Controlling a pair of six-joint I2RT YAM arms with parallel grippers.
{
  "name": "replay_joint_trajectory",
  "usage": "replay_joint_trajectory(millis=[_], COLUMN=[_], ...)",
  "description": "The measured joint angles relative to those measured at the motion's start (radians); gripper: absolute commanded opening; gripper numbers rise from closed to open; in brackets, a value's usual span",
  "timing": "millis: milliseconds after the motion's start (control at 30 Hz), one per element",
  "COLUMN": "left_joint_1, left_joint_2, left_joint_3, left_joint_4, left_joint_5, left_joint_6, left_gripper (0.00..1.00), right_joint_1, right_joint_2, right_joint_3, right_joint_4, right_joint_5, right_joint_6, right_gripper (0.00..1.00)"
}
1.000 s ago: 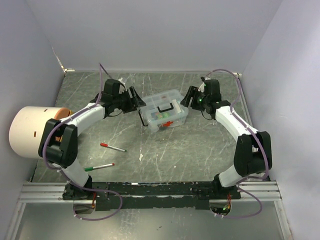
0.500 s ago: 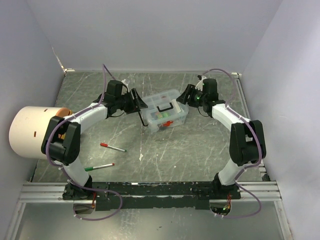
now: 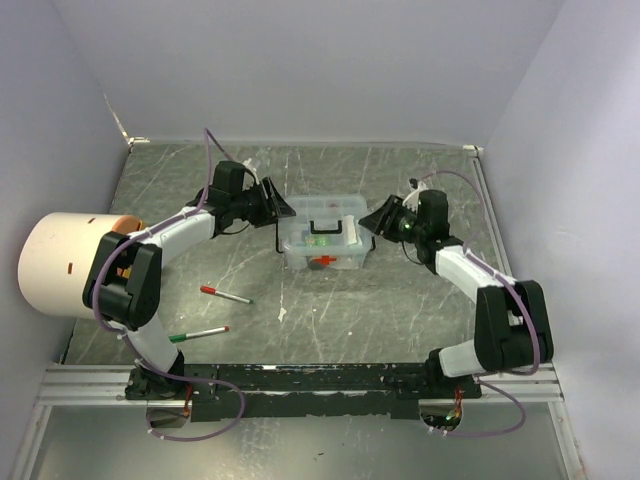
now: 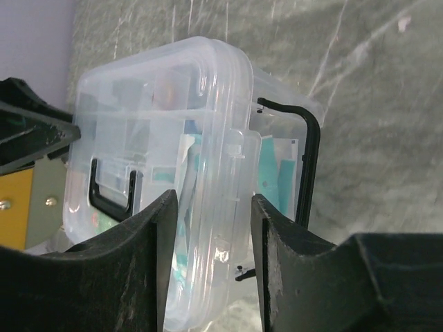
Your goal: Organize the medicine kit
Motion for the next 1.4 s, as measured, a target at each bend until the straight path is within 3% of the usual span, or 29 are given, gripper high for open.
replay_joint_trajectory(millis=[67,233,667,800,1033,1100,1200,1400], left_joint_1=[0.000,-0.008,-0.021,-0.026,-0.027,-0.027,-0.036,-0.145], left_joint_2=[0.000,0.000,-0.021,-0.041,-0.091,-0.121,-0.182,-0.226], left_joint_3=[-0.009,-0.014,-0.003,0.023,0.162,0.199,0.211,0.213], left_joint_4=[0.012,0.019,-0.050,-0.127,-0.293,-0.313,-0.327,-0.370], left_joint_5=[0.009,0.021,-0.069,-0.121,-0.181,-0.191,-0.198,-0.258], left_joint_6=[-0.006,-0.008,0.016,0.048,0.161,0.187,0.230,0.305], left_gripper=[0.62,0.67,0.85,1.00,0.99,0.89,0.86,0.87], right_joint_1=[0.001,0.008,0.008,-0.002,-0.022,-0.032,-0.048,-0.098], right_joint_2=[-0.060,-0.165,-0.219,-0.246,-0.301,-0.328,-0.368,-0.393], right_joint_3=[-0.057,-0.138,-0.160,-0.160,-0.140,-0.139,-0.156,-0.265], right_joint_4=[0.003,-0.016,-0.082,-0.116,-0.159,-0.158,-0.143,-0.084], right_joint_5=[0.002,0.032,0.136,0.139,0.116,0.118,0.152,0.182], right_joint_6=[0.022,0.054,0.137,0.151,0.164,0.179,0.215,0.262], right_gripper=[0.37,0.51,0.67,0.72,0.72,0.71,0.70,0.70])
